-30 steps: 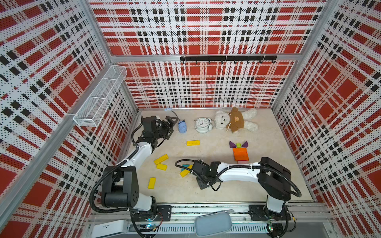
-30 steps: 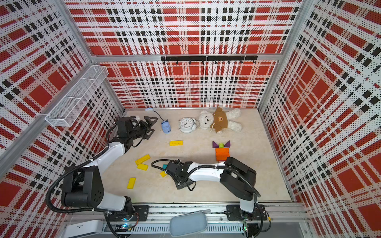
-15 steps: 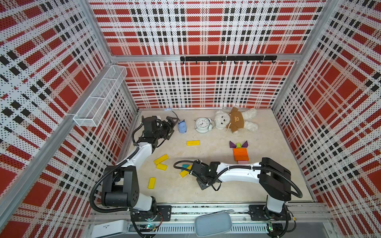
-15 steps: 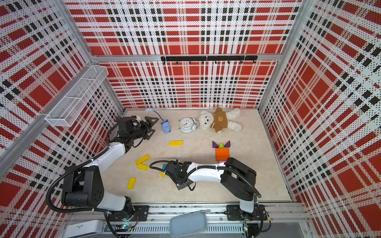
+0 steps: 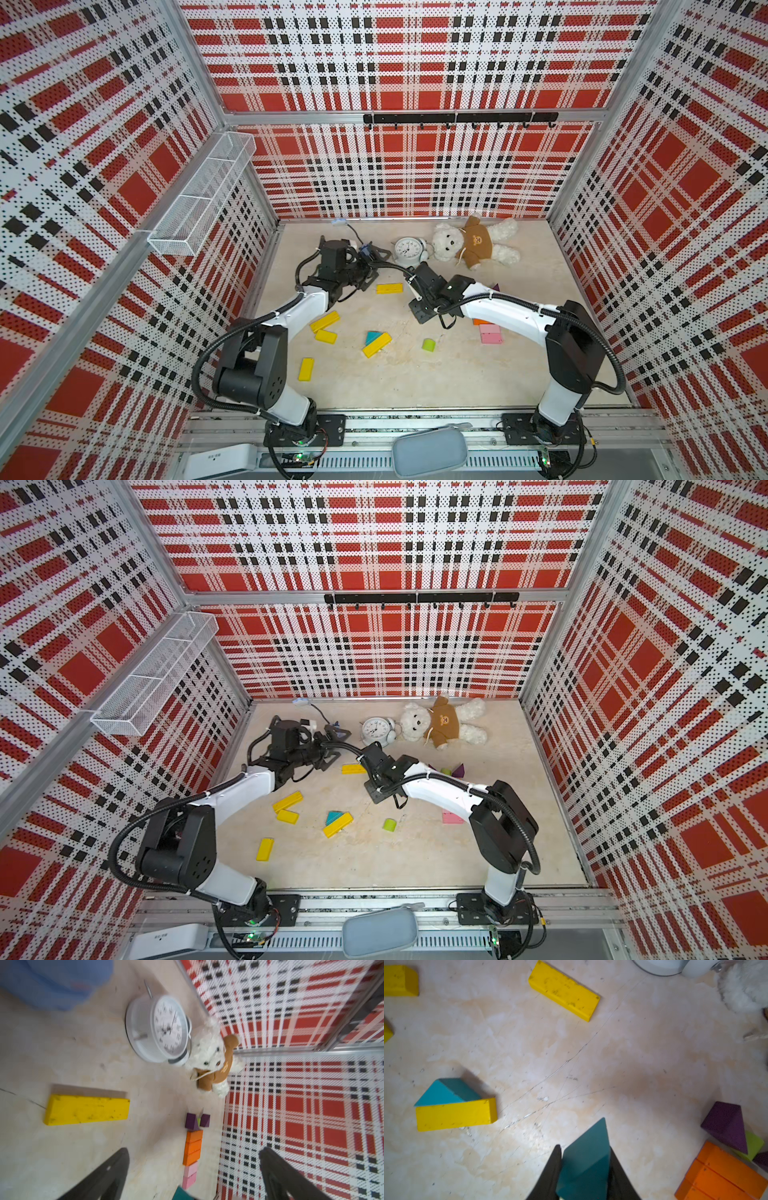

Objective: Assemble a carrot with building blocks
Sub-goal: Pick up the building block from the center of the board, then place the building block at the center of the board.

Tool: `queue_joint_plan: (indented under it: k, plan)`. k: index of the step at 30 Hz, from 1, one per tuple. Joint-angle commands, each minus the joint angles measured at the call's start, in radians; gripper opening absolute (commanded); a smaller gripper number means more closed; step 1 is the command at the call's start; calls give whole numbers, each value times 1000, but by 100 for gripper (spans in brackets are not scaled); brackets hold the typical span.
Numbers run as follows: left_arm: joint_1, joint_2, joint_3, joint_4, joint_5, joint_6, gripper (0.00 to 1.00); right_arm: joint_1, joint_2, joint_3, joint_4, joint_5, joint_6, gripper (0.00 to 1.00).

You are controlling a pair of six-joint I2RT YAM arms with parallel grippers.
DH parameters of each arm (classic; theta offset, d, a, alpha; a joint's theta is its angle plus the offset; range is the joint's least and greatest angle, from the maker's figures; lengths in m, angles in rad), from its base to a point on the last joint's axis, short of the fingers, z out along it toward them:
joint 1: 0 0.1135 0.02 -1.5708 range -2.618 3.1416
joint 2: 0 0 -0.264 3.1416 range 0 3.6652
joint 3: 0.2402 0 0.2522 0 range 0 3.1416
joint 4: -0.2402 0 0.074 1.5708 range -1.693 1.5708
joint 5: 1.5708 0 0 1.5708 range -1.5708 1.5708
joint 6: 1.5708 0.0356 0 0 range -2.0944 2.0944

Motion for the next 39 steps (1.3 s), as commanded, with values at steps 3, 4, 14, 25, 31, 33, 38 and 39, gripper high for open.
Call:
queue_joint_plan:
  k: [3,4,14,25,31,33,38,39]
  plan:
    - [-19,49,9,-76,-8,-24,99,-54,107,67,73,-207,-186,25]
    - [-12,47,9,-83,-13,-23,100,-60,121,75,77,-208,-195,25]
    - [130,6,13,-85,5,-19,99,-72,268,181,26,-147,-276,27]
    - [139,10,-5,4,52,-64,100,-100,338,243,-45,-170,-355,31]
    - [150,15,-13,33,65,-82,99,-115,381,272,-67,-194,-366,31]
    - [155,13,-18,39,62,-88,99,-115,401,289,-81,-199,-364,33]
    - [156,18,-21,60,71,-97,100,-116,416,306,-84,-178,-340,44]
    - [155,19,-23,63,72,-96,99,-118,413,307,-84,-168,-333,47]
